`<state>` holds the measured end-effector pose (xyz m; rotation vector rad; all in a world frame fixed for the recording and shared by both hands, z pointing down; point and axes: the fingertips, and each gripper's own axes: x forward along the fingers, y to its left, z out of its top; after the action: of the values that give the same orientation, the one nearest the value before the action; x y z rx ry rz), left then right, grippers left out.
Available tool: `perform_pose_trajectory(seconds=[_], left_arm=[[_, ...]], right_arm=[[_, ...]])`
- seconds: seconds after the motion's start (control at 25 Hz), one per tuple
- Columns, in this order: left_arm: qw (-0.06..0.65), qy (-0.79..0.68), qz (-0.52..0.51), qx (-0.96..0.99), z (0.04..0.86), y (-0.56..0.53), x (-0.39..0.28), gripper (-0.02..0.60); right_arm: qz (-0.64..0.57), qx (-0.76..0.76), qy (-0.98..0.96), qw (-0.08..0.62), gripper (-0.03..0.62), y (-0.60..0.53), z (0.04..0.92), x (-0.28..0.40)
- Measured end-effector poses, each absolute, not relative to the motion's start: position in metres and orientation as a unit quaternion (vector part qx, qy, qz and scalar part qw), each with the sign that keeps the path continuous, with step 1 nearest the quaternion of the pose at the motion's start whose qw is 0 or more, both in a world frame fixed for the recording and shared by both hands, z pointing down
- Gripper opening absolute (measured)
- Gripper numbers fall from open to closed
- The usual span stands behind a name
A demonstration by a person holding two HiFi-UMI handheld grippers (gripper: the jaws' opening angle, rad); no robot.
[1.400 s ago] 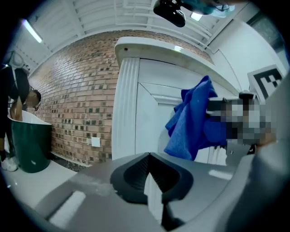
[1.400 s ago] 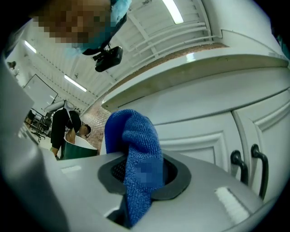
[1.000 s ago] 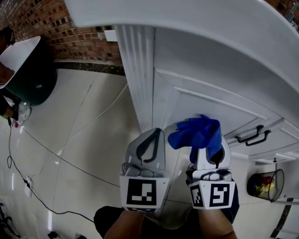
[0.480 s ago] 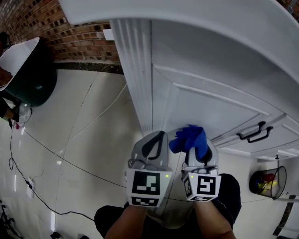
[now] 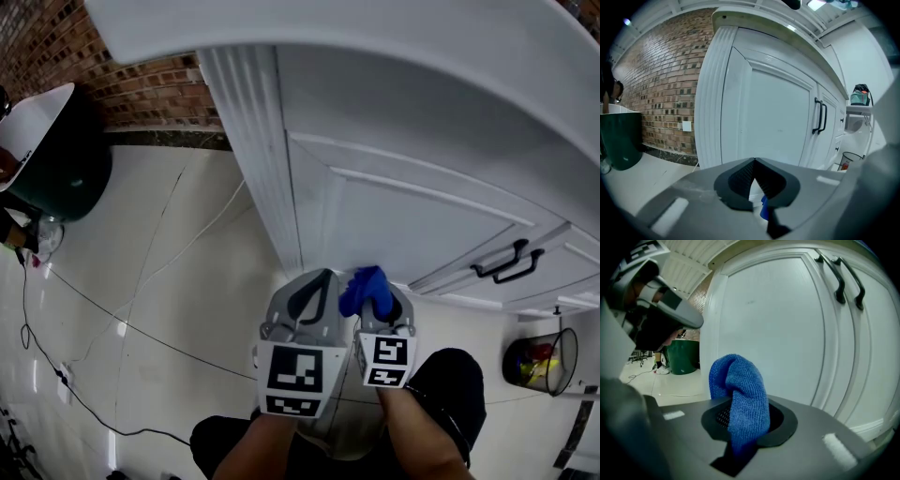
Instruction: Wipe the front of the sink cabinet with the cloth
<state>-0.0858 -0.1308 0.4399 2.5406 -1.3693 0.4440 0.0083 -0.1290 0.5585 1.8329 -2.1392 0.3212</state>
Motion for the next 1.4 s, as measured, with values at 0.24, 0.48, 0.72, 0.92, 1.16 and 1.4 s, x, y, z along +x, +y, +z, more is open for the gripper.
perform_pose_trajectory(seconds=[0.24, 0.48, 0.72, 0.92, 1.16, 1.4], left_arm=[[0.112, -0.464, 0.154, 0.865, 0.441, -0.131, -0.088, 0.006], [0.103, -0.469, 0.131, 0.867, 0.428, -0.133, -0.093, 0.006], [0.092, -0.473, 0.108, 0.869, 0.415, -0.133, -0.095, 0.006], [0.074, -0.470, 0.084, 0.876, 0.400, -0.130, -0.080, 0.006], [0.056, -0.451, 0.091, 0.886, 0.399, -0.128, -0.058, 0.006], [0.061, -0.449, 0.104, 0.885, 0.409, -0.129, -0.056, 0.006]], right_arm=[[0.144, 0.631, -0.739, 0.187, 0.078, -0.129, 0.592, 0.006], [0.115, 0.624, -0.770, 0.070, 0.078, -0.113, 0.490, -0.001], [-0.011, 0.618, -0.778, -0.112, 0.078, -0.089, 0.307, 0.017], [-0.110, 0.630, -0.750, -0.169, 0.078, -0.087, 0.221, 0.045], [-0.087, 0.655, -0.738, -0.137, 0.078, -0.102, 0.248, 0.058], [-0.046, 0.664, -0.741, -0.086, 0.078, -0.107, 0.303, 0.057]])
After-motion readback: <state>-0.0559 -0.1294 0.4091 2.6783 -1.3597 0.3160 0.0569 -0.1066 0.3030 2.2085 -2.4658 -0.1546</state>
